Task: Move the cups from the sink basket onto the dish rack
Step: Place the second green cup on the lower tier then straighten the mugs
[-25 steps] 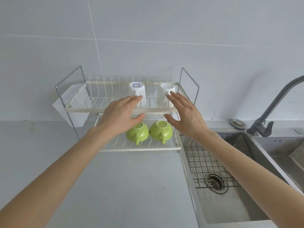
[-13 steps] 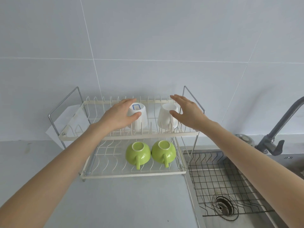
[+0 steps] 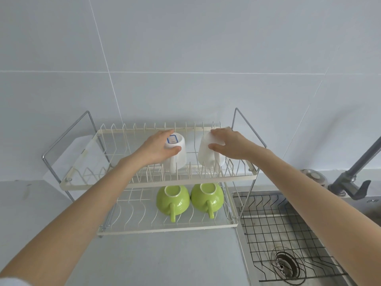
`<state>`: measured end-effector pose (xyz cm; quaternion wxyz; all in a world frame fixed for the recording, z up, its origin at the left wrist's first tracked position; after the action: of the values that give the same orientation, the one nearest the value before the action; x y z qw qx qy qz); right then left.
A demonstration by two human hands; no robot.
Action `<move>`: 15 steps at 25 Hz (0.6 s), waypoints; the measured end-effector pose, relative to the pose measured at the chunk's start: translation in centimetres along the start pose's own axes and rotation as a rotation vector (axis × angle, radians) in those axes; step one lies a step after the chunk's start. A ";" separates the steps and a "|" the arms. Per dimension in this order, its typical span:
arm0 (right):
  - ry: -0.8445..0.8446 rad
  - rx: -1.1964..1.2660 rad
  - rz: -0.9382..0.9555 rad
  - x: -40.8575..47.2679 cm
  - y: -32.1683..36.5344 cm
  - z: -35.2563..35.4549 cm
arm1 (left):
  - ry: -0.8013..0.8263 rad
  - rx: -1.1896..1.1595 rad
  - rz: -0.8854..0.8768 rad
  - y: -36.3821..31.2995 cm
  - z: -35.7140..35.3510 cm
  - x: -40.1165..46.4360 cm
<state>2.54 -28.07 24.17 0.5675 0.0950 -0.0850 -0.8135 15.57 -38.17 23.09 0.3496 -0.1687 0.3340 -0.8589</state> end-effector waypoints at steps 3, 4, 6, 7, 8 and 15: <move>0.002 -0.005 -0.005 -0.1 0.0 -0.2 | -0.004 -0.003 -0.021 -0.7 -0.7 0.0; 0.002 -0.012 -0.001 -0.1 0.1 -0.1 | 0.002 -0.003 -0.021 -0.9 -0.9 0.2; -0.003 -0.018 0.006 -0.1 0.2 0.0 | 0.015 0.004 -0.017 -1.0 -1.1 0.5; -0.005 -0.019 0.006 -0.1 0.2 0.1 | 0.017 0.011 -0.013 -1.0 -1.2 0.6; -0.008 -0.020 0.006 -0.1 0.2 0.1 | 0.016 0.019 -0.008 -1.0 -1.2 0.7; -0.014 -0.006 -0.004 -0.1 0.3 0.0 | 0.005 0.048 -0.011 -1.4 -1.4 0.8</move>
<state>2.87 -28.13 24.25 0.5657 0.0875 -0.0864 -0.8154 13.61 -37.31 23.14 0.3480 -0.1599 0.3131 -0.8691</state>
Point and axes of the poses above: each hand's wrist, its own x-axis towards the middle knuckle, its own z-axis out of the back of the hand, y = z × x, the point moved 10 cm from there along x, towards the middle knuckle, and after that the axes turned 10 degrees about -x, right-handed, at the moved point
